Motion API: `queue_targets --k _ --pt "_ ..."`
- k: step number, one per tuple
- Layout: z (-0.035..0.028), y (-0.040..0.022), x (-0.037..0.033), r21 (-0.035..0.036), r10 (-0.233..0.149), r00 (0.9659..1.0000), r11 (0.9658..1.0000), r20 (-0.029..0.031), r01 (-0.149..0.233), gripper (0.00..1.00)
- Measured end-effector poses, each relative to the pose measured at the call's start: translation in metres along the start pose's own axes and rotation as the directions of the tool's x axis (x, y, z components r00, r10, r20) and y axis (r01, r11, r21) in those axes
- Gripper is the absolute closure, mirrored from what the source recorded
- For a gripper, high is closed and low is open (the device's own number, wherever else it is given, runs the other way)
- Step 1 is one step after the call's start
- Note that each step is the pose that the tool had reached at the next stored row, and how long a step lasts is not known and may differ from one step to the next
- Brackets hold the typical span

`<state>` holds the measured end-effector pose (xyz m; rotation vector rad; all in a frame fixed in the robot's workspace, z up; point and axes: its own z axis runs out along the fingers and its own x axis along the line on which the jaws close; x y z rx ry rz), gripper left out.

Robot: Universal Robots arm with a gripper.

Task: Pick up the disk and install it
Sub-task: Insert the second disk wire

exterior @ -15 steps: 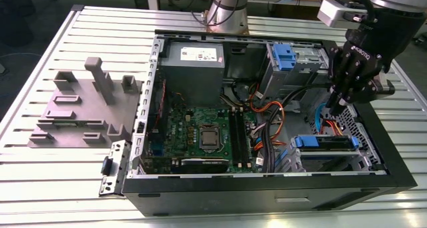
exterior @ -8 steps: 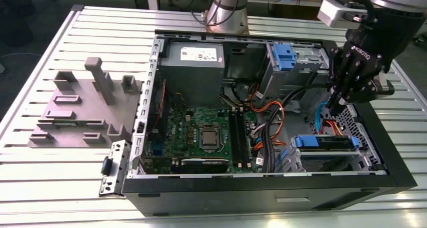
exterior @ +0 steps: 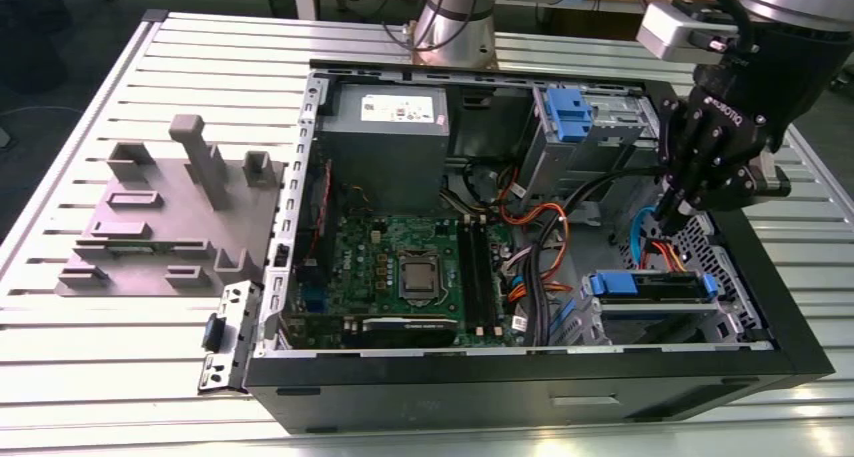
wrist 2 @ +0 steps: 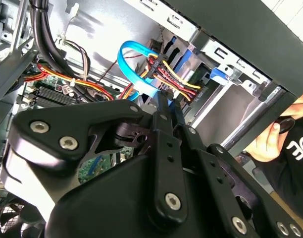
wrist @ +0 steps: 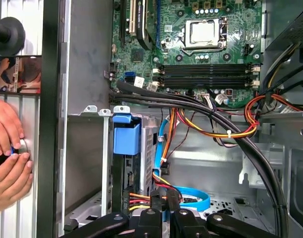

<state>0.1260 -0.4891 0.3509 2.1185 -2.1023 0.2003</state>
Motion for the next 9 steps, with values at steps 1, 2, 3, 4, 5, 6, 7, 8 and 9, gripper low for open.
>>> queue_targets --k 1,2,3,4,5,6,7,8,9 --pt "0.0003 0.0011 0.0007 0.0004 0.0 1.0 1.0 0.0066 0.0 0.84" --pt "0.0004 0.0026 0.0011 0.0009 0.0 1.0 1.0 0.0093 0.0 0.84" --pt "0.0007 0.0041 0.0014 0.0014 0.0 0.9999 1.0 0.0113 0.0 0.84" --pt "0.001 0.0057 0.0021 0.0022 0.0 0.9999 1.0 0.0138 0.0 0.84" --pt "0.0013 0.007 0.0029 0.0029 0.0 0.9999 1.0 0.0166 0.0 0.84" --pt "0.0016 0.0079 0.0039 0.0034 0.0 0.9998 1.0 0.0191 0.0 0.84" --pt "0.0019 0.0083 0.0054 0.0037 0.0 0.9998 1.0 0.0205 0.0 0.84" --pt "0.0023 0.0083 0.0071 0.004 0.0 0.9998 1.0 0.0206 0.0 0.84" --pt "0.0027 0.0084 0.0087 0.0042 -0.001 0.9998 1.0 0.0206 0.001 0.84"
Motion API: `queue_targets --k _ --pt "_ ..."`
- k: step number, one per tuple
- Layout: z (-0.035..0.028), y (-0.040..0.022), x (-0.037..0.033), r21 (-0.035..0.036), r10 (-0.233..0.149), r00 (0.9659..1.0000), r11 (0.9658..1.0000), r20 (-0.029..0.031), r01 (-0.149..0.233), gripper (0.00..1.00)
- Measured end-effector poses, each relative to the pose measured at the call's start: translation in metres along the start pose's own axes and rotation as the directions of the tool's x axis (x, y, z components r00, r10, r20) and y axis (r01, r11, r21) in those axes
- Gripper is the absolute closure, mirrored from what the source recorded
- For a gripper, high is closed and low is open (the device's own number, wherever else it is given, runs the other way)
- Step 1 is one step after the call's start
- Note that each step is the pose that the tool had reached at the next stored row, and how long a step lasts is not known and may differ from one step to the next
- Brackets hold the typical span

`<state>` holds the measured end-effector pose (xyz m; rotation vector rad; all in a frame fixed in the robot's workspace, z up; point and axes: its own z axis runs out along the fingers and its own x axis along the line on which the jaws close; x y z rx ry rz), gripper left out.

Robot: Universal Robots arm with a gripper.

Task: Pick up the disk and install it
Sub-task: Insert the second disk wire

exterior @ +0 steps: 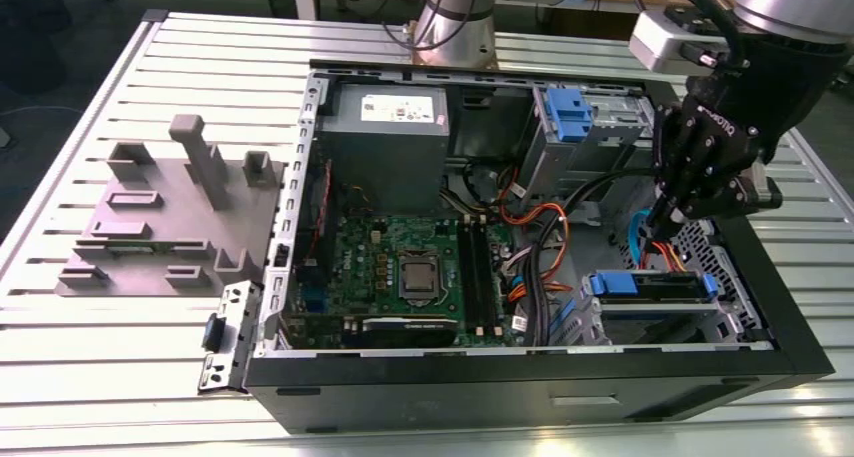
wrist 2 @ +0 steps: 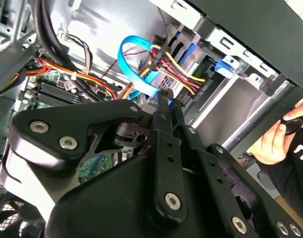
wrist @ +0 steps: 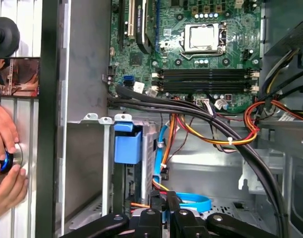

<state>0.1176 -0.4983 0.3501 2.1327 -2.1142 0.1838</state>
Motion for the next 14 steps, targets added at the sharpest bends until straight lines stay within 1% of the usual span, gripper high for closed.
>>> queue_targets --k 3,14 --pt "0.001 0.0002 0.0048 0.0004 -0.001 1.0 1.0 0.0004 0.001 0.84" --pt "0.0015 0.0003 0.0074 0.0005 -0.001 1.0 1.0 0.0003 0.001 0.84"
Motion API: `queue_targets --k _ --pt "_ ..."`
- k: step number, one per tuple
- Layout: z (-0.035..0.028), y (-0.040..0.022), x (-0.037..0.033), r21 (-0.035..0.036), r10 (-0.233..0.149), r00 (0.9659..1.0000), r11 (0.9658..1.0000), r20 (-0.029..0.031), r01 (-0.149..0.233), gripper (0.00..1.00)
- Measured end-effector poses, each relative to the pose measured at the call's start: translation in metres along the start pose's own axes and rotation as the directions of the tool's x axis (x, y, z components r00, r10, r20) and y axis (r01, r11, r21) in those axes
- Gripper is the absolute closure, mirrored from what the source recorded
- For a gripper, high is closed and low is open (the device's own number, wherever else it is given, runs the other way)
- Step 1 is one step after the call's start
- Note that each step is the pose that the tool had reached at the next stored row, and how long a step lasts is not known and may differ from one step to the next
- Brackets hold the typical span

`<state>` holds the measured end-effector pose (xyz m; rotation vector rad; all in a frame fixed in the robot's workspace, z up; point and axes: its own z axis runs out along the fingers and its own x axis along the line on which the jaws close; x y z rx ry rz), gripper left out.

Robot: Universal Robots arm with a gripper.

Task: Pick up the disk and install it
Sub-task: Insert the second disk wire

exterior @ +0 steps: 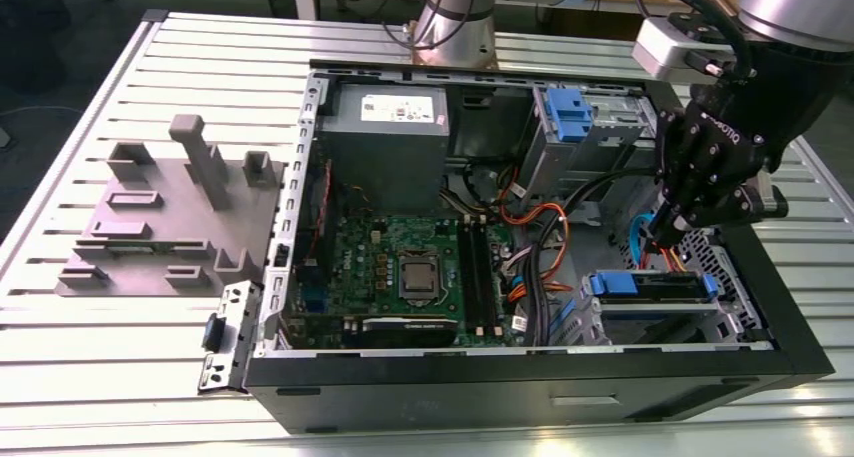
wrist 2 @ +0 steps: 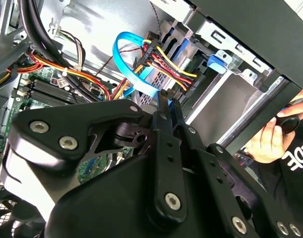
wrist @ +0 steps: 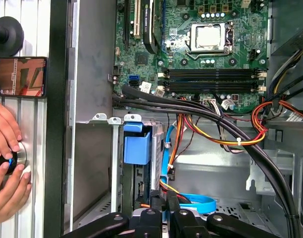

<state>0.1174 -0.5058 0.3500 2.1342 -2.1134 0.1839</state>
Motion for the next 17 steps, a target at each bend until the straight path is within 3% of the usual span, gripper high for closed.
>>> queue_targets --k 11,13,16,17 --pt "0.0003 0.0 0.0019 0.0 0.0 1.0 1.0 0.0009 0.0 0.84" --pt "0.0008 0.0001 0.004 0.0001 0.0 1.0 1.0 0.0084 0.0 0.84" --pt "0.0015 0.0003 0.0072 0.0005 -0.001 0.9996 1.0 0.0287 0.001 0.84" --pt "0.0018 0.0004 0.0087 0.0006 -0.001 0.9995 1.0 0.0326 0.001 0.84"
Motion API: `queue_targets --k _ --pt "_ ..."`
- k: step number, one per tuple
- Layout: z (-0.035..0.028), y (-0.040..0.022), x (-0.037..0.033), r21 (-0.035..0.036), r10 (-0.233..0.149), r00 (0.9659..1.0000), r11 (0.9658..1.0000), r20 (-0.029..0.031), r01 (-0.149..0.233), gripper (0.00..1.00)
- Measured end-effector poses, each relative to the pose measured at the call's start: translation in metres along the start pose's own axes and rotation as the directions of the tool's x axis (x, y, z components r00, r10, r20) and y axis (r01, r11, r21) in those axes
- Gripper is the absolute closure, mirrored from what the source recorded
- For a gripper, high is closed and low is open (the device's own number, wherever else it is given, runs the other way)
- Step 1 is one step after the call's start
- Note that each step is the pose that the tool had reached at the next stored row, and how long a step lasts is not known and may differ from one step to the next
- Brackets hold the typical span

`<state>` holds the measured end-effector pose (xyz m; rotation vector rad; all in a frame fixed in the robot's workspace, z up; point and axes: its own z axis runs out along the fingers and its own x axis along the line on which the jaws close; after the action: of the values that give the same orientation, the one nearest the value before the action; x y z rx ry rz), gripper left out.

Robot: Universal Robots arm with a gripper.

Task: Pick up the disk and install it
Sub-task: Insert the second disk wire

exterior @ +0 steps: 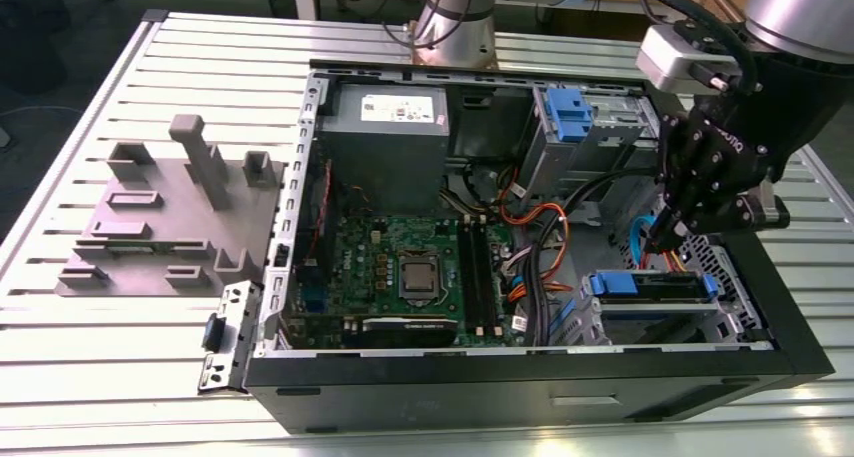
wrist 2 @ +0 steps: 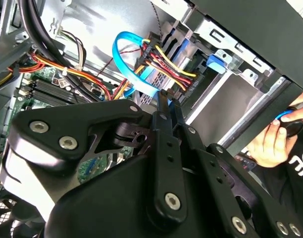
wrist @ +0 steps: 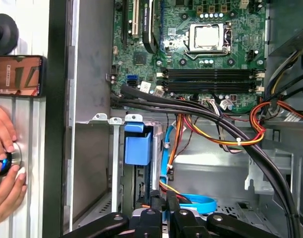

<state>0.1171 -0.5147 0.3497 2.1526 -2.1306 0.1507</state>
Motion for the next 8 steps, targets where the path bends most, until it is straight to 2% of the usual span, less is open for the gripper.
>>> queue_targets --k 4,8 --pt "0.0009 0.001 0.0042 0.0022 -0.003 1.0 1.0 0.0005 0.003 0.84" --pt "0.0015 0.0034 0.0057 0.0157 -0.008 1.0 0.9998 0.0006 0.008 0.84"
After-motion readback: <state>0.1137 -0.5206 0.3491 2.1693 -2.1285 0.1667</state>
